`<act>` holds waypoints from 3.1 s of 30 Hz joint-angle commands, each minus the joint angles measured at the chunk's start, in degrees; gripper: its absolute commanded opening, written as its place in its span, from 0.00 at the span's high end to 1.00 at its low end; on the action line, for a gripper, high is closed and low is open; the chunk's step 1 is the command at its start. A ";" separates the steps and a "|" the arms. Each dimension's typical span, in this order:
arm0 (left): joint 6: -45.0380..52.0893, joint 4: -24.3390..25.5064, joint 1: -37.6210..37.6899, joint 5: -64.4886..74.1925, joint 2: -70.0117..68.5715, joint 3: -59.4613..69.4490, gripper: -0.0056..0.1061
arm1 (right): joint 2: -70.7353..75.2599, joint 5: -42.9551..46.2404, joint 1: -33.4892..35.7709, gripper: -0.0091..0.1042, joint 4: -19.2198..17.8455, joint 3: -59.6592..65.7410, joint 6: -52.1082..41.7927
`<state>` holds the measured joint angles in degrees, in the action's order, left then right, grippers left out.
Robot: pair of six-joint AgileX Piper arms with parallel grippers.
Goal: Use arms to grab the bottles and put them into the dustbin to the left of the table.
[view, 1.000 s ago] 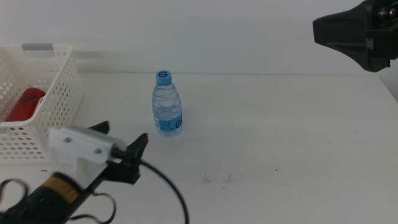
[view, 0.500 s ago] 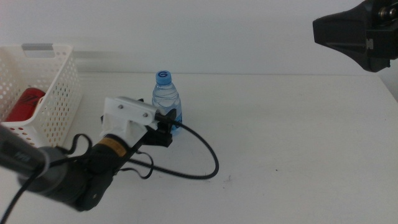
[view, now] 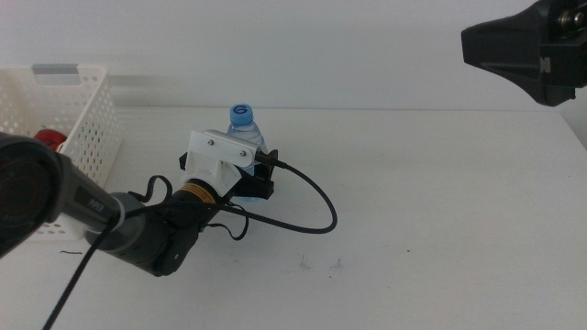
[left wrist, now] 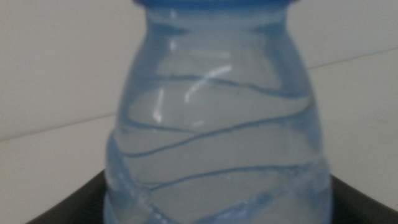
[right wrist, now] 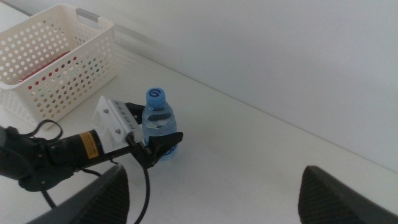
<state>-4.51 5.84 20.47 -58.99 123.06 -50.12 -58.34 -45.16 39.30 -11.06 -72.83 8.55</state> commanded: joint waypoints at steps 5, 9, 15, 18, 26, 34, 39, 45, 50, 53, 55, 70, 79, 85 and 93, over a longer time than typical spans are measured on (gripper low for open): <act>-0.46 -1.21 0.15 0.07 2.70 -2.46 0.11 | 0.21 0.08 0.06 0.22 -0.12 -0.08 -0.50; 0.35 -0.51 0.15 0.07 2.85 -2.59 0.25 | 0.21 0.08 0.06 0.22 -0.12 -0.08 -0.50; -0.53 2.22 0.15 1.17 -5.38 3.39 0.74 | 0.21 0.08 0.06 0.22 -0.12 -0.08 -0.50; -3.78 4.06 0.15 9.35 -15.69 8.07 0.95 | 0.21 0.08 0.06 0.22 -0.12 -0.08 -0.50; -16.07 7.64 0.72 56.53 -43.86 5.84 0.97 | 0.21 0.08 0.06 0.22 -0.12 -0.08 -0.50; -3.59 -0.89 -2.55 98.95 -50.98 -13.40 0.96 | 0.21 0.08 0.06 0.22 -0.12 -0.08 -0.50; 13.33 -12.46 -13.77 111.96 -45.29 -26.40 0.96 | 0.21 0.08 0.06 0.22 -0.12 -0.08 -0.50; 20.26 -13.37 -26.06 125.61 -32.91 -41.43 0.96 | 0.21 0.08 0.06 0.22 -0.12 -0.08 -0.50; 22.59 -13.25 -31.48 125.65 -24.00 -46.15 0.96 | 0.21 0.08 0.06 0.22 -0.12 -0.08 -0.50; 22.59 -13.91 -33.58 125.46 -19.70 -47.81 0.96 | 0.21 0.08 0.06 0.22 -0.12 -0.08 -0.50; 22.72 -14.81 -34.61 125.48 -17.61 -48.35 0.96 | 0.21 0.08 0.06 0.22 -0.12 -0.08 -0.50; 24.55 -12.35 -35.28 120.00 -10.56 -48.45 0.55 | 0.21 0.08 0.06 0.22 -0.12 -0.08 -0.50; 23.89 -12.35 -35.28 120.99 -11.37 -48.45 0.11 | 0.21 0.08 0.06 0.22 -0.12 -0.08 -0.50; 23.30 -13.93 -34.37 122.40 -19.64 -47.70 0.11 | 0.21 0.08 0.06 0.22 -0.12 -0.08 -0.50; 17.52 -13.94 -26.19 109.49 -39.81 -33.64 0.11 | 0.21 0.08 0.06 0.22 -0.12 -0.08 -0.50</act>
<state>14.12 -6.77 -7.18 53.95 87.27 -86.96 -58.34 -45.16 39.30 -10.83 -72.83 8.55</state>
